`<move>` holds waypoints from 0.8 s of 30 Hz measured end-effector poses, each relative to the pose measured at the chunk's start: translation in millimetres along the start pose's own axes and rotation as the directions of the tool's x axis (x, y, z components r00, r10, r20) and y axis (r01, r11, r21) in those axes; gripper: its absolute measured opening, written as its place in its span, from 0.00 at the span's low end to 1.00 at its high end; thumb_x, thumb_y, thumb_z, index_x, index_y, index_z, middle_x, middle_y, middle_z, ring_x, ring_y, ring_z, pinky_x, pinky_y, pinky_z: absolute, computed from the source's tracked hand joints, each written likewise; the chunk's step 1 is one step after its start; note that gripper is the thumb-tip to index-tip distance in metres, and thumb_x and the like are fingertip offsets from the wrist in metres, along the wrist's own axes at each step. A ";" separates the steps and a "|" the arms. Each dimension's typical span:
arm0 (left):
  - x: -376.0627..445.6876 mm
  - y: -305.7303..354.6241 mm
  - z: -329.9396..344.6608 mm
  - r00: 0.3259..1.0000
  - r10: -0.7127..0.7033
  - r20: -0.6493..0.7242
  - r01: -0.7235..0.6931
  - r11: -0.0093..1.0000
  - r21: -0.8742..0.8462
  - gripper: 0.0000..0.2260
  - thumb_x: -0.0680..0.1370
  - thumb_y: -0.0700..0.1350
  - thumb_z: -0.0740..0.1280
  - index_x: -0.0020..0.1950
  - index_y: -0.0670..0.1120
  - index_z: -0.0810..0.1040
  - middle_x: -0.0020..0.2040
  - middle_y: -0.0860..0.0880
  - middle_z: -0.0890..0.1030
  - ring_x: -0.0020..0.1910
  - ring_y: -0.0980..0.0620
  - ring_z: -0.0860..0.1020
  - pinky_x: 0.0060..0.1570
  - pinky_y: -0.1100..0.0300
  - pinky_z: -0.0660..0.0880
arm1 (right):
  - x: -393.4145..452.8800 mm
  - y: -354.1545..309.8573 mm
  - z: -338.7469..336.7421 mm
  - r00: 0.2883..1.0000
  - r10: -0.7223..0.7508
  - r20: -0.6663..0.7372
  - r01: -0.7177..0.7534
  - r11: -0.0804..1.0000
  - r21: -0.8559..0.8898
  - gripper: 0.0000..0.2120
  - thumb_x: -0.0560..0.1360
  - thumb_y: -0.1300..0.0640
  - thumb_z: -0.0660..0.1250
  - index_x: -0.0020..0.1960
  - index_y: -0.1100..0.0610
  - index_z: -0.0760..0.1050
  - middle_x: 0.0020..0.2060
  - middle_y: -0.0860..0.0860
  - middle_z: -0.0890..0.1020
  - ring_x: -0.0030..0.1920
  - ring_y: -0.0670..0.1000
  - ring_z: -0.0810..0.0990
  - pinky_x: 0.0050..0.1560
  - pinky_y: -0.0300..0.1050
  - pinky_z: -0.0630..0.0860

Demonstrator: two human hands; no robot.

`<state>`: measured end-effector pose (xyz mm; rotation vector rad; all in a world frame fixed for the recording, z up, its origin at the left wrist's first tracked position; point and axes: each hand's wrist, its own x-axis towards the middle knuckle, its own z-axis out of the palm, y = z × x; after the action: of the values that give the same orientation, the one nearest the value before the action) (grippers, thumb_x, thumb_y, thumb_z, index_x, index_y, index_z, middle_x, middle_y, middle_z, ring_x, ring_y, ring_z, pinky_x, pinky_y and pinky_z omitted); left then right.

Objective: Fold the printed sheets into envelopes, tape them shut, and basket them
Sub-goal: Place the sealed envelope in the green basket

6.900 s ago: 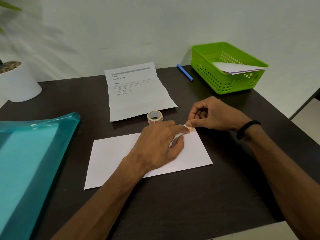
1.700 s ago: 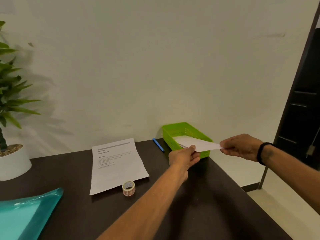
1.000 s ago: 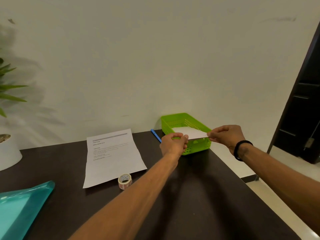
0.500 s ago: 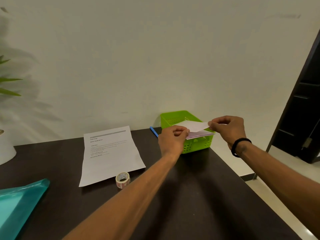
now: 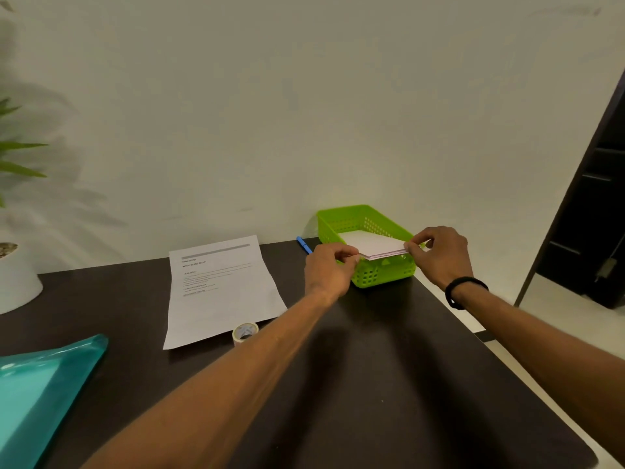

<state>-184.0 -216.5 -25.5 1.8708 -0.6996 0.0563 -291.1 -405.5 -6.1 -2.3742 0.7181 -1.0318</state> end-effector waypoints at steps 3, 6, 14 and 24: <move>-10.3 -5.9 -21.9 0.999 -0.018 -0.046 0.021 0.999 0.047 0.06 0.78 0.45 0.74 0.53 0.50 0.88 0.43 0.55 0.85 0.41 0.61 0.81 0.50 0.67 0.76 | -10.8 -9.5 6.2 0.997 -0.070 -0.023 0.070 0.997 -0.012 0.06 0.76 0.54 0.76 0.44 0.56 0.83 0.45 0.55 0.84 0.49 0.59 0.80 0.55 0.53 0.73; -28.1 -19.2 -55.5 0.995 -0.018 -0.094 0.029 0.994 0.110 0.07 0.76 0.50 0.74 0.53 0.51 0.87 0.45 0.54 0.86 0.46 0.58 0.82 0.58 0.54 0.79 | -28.4 -28.4 14.7 0.988 -0.154 -0.003 0.154 0.988 0.001 0.06 0.76 0.54 0.75 0.44 0.56 0.82 0.44 0.51 0.82 0.45 0.54 0.78 0.50 0.45 0.67; -111.1 -65.1 -145.7 0.972 -0.227 -0.060 0.221 0.796 0.563 0.48 0.66 0.74 0.73 0.79 0.65 0.54 0.76 0.48 0.65 0.76 0.44 0.60 0.74 0.38 0.54 | -103.2 -99.2 61.1 0.925 -0.179 0.335 0.132 0.979 0.158 0.04 0.75 0.53 0.77 0.45 0.53 0.85 0.38 0.46 0.84 0.37 0.42 0.81 0.37 0.29 0.73; -148.7 -100.0 -156.3 0.984 -0.130 -0.119 0.159 0.948 0.275 0.47 0.72 0.53 0.78 0.80 0.68 0.49 0.58 0.55 0.79 0.65 0.51 0.70 0.67 0.51 0.64 | -167.7 -160.4 120.6 0.783 -0.238 0.574 0.034 0.939 0.342 0.32 0.66 0.40 0.82 0.67 0.44 0.76 0.51 0.42 0.83 0.49 0.41 0.82 0.49 0.33 0.79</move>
<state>-213.9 8.1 -97.6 2.1737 -0.5030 0.1624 -252.4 -156.4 -75.5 -2.2859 0.1206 -0.3277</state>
